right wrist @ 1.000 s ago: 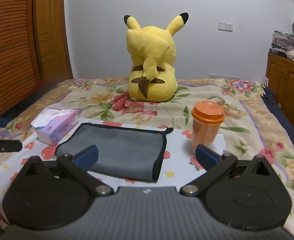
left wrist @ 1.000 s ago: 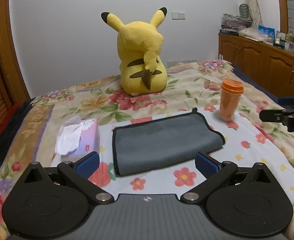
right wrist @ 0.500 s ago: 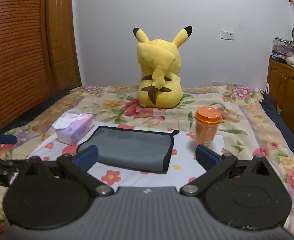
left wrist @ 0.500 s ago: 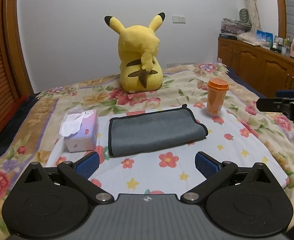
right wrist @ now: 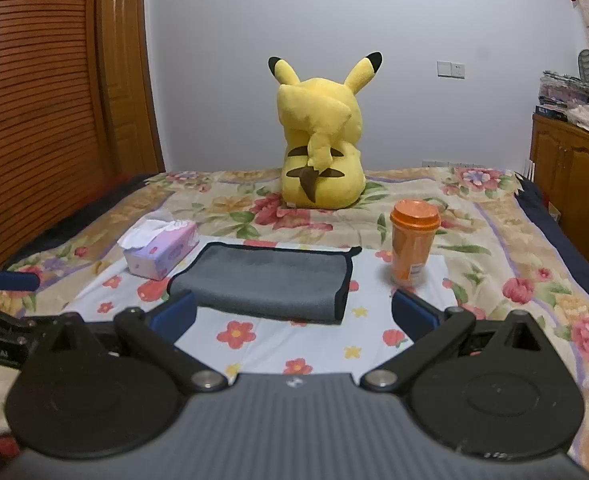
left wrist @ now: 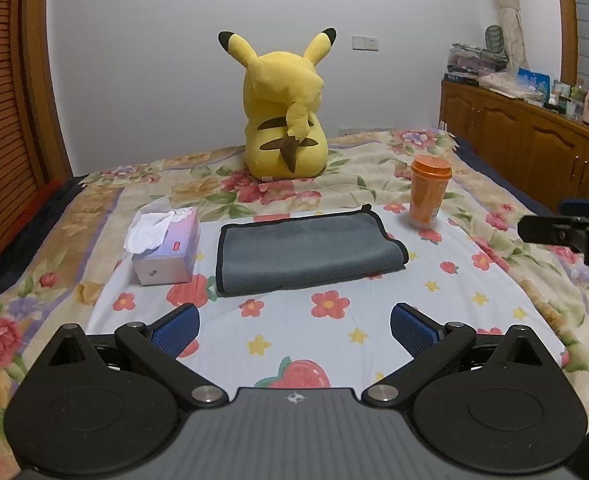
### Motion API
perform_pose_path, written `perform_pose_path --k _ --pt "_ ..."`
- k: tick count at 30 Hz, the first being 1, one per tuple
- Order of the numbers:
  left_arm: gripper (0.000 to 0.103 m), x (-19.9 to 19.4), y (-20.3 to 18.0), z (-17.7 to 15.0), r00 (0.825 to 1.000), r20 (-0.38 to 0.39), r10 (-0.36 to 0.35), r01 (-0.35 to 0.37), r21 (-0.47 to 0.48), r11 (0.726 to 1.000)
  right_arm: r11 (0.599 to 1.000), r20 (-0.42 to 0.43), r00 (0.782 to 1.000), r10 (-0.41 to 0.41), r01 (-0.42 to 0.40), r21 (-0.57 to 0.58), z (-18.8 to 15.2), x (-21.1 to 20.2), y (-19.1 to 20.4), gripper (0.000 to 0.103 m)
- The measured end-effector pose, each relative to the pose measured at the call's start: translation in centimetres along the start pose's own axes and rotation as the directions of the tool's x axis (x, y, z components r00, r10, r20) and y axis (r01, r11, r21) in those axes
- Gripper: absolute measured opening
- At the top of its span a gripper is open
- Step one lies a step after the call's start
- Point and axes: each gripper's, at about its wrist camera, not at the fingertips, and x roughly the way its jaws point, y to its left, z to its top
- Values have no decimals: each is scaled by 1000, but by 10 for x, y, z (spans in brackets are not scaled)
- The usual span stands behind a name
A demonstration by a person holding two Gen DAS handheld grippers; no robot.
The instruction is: Fold towel
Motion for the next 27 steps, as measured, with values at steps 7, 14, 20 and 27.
perform_pose_path --k 7,14,20,27 --pt "103 -4 -2 -11 1000 -2 8 -8 -7 1000 1000 -17 1000 -5 5 -13 -16 -6 6 103" --pt "103 -5 -5 -26 1000 -25 2 -2 -12 1000 1000 -31 1000 -1 1 -7 -29 -8 12 103" --pt "103 -1 -7 -41 999 -38 5 -5 -13 1000 1000 -40 999 -4 4 -7 -39 -9 16 103" --pt "103 4 -11 -51 999 -50 10 -11 -16 1000 1000 -67 998 -11 10 -10 -51 -4 16 103"
